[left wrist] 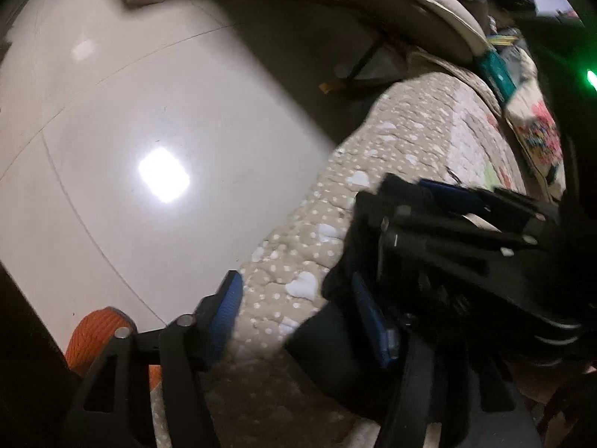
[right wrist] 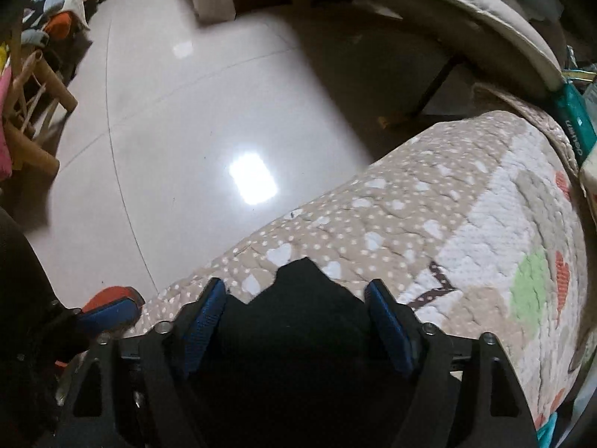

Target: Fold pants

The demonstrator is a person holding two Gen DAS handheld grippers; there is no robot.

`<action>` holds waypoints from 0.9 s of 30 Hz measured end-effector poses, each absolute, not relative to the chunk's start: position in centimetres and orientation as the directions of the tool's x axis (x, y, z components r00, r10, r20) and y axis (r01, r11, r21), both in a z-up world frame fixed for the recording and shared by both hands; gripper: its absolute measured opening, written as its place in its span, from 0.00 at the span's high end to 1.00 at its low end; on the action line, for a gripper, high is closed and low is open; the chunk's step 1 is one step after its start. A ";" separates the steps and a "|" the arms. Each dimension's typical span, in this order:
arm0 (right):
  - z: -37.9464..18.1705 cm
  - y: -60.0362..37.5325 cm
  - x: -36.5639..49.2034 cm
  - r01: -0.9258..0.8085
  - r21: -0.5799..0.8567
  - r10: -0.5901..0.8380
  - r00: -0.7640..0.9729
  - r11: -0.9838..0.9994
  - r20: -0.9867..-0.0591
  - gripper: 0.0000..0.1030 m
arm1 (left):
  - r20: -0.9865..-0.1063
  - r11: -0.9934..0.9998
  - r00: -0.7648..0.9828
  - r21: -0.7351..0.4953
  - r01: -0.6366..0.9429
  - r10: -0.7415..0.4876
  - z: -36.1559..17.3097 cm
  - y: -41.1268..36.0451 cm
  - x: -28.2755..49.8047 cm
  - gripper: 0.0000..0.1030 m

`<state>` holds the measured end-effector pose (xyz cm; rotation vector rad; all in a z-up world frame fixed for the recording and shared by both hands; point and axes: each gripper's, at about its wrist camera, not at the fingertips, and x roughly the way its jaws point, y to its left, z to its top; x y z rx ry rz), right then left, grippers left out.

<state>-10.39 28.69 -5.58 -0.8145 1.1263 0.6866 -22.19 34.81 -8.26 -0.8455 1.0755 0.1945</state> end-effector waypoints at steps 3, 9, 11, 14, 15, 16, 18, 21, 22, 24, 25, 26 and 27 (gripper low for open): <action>-4.4 28.2 -10.3 -0.798 -0.172 0.098 0.277 0.577 -0.956 0.70 | -0.794 0.718 0.521 -0.557 -0.417 -0.313 -7.0 34.1 -21.7 0.92; -0.4 25.1 -10.9 -0.749 -0.127 0.193 0.325 0.651 -0.926 0.76 | -0.733 0.695 0.543 -0.637 -0.334 -0.411 -5.2 33.1 -21.7 0.94; 0.9 24.3 -10.9 -0.732 -0.112 0.219 0.341 0.672 -0.914 0.76 | -0.715 0.695 0.554 -0.651 -0.305 -0.426 -4.2 32.3 -21.5 0.94; 2.9 21.6 -10.7 -0.693 -0.076 0.264 0.371 0.717 -0.890 0.76 | -0.690 0.703 0.564 -0.666 -0.250 -0.453 -2.4 30.3 -21.0 0.94; 3.5 21.3 -10.7 -0.681 -0.068 0.272 0.379 0.729 -0.884 0.76 | -0.688 0.709 0.562 -0.665 -0.234 -0.460 -1.9 29.5 -20.8 0.94; 4.0 19.9 -10.4 -0.665 -0.058 0.281 0.391 0.745 -0.876 0.76 | -0.686 0.712 0.556 -0.667 -0.221 -0.470 -1.5 28.5 -20.5 0.94; 4.9 17.0 -10.3 -0.627 -0.038 0.291 0.413 0.778 -0.863 0.76 | -0.680 0.706 0.540 -0.678 -0.205 -0.496 -0.9 26.9 -19.8 0.94; 5.6 12.4 -10.2 -0.570 -0.017 0.287 0.440 0.822 -0.851 0.76 | -0.681 0.732 0.522 -0.665 -0.146 -0.514 0.4 22.9 -18.7 0.94; 5.6 10.6 -10.2 -0.542 -0.005 0.284 0.448 0.840 -0.848 0.76 | -0.683 0.751 0.520 -0.651 -0.115 -0.513 0.9 21.3 -18.3 0.94; 5.2 7.0 -10.0 -0.489 0.017 0.274 0.461 0.872 -0.844 0.76 | -0.688 0.776 0.511 -0.627 -0.061 -0.516 1.6 18.3 -18.0 0.94; 4.9 5.0 -10.0 -0.457 0.026 0.265 0.468 0.889 -0.843 0.76 | -0.692 0.786 0.500 -0.617 -0.036 -0.520 1.7 16.7 -17.8 0.94; 4.4 3.3 -9.9 -0.428 0.030 0.252 0.473 0.903 -0.844 0.76 | -0.703 0.798 0.478 -0.603 -0.009 -0.526 1.7 14.9 -17.7 0.94; 3.9 1.6 -9.8 -0.397 0.025 0.231 0.479 0.917 -0.847 0.76 | -0.712 0.804 0.462 -0.594 0.006 -0.529 1.6 13.9 -17.8 0.94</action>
